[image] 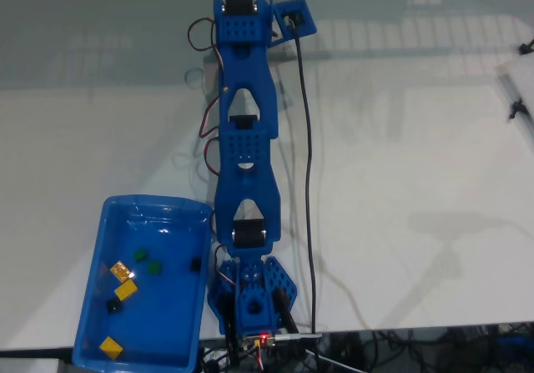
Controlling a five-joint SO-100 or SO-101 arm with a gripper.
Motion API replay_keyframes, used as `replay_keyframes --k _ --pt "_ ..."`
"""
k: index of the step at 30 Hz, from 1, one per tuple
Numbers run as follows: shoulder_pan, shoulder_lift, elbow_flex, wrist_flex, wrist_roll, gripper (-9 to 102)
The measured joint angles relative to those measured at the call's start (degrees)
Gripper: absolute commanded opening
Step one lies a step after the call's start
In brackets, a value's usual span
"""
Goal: Pick up all the lego then put into the bin
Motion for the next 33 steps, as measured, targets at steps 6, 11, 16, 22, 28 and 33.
replay_keyframes --k 6,11,16,22,28,33 --pt "1.58 -1.14 -0.09 0.18 3.08 30" --pt "2.2 -1.14 -0.09 1.85 4.66 30" --pt "3.08 -1.67 -0.18 2.64 5.8 29" --pt "3.08 -4.39 -0.7 2.64 5.89 28" --pt "2.46 -7.82 -3.78 2.64 5.89 26" --pt "2.11 -9.23 -5.01 2.64 5.89 22"
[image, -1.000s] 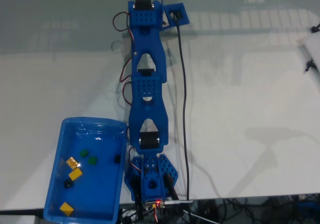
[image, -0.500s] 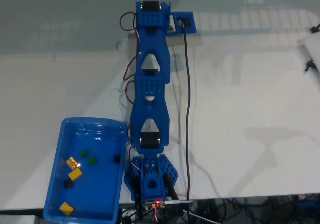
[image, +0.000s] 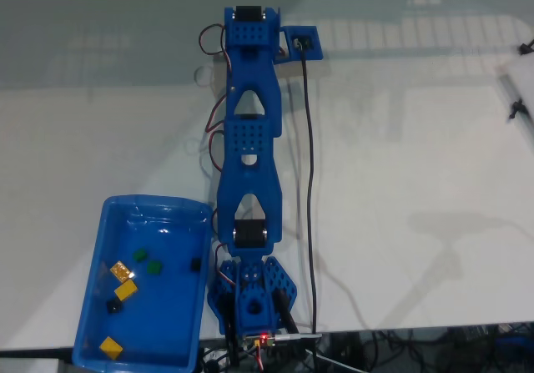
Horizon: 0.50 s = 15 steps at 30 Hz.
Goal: Pick up all the lego then put into the bin
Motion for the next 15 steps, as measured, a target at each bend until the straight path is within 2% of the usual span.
replay_keyframes --k 15 --pt "-1.32 -3.96 -3.52 0.7 -1.05 16"
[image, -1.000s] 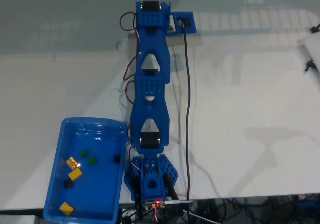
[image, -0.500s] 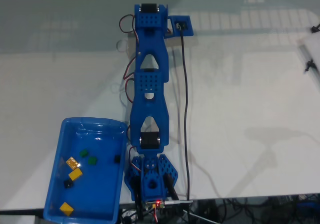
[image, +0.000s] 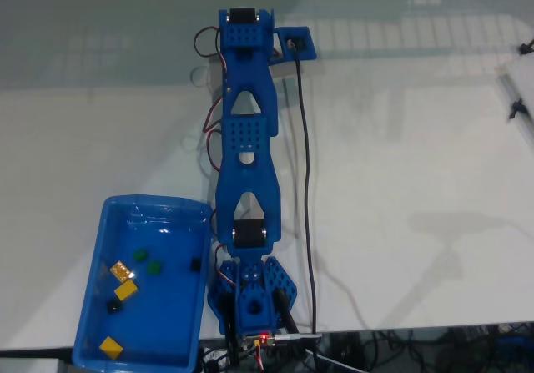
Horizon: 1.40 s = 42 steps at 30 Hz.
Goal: Pick up all the lego then put into the bin
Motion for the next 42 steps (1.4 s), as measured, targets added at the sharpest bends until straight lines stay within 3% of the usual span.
replay_keyframes --k 14,20,32,37,42 --pt "-0.09 -2.64 -2.99 0.7 -0.44 10" --pt "-0.09 -3.78 -4.83 1.05 -0.53 0" --pt "-0.62 -3.78 -5.45 0.88 -2.11 0" --pt "-3.34 6.77 2.02 0.35 -8.17 0" --pt "-10.37 30.32 14.85 0.35 -18.81 0"
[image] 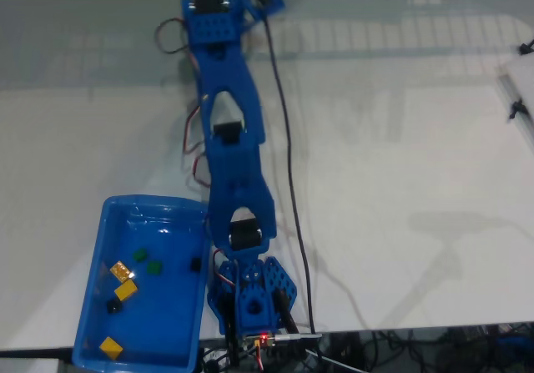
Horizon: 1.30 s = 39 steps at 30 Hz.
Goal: Pick up all the lego then put into the bin
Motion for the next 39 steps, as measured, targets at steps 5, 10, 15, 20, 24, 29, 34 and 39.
replay_keyframes --k 5,10,15,20,24,29,34,39 --pt "-11.25 27.95 16.61 2.81 -14.5 0" --pt "-25.49 51.68 31.82 10.55 -26.02 0" --pt "-42.1 68.82 46.41 16.79 -31.46 1" --pt "-53.96 79.37 60.03 19.95 -37.27 1" --pt "-57.57 80.6 69.87 20.13 -42.01 1" --pt "-62.14 81.65 73.65 20.13 -42.36 4" --pt "-62.31 81.65 73.65 20.13 -42.36 21" --pt "-61.7 81.65 73.65 20.04 -42.36 24"
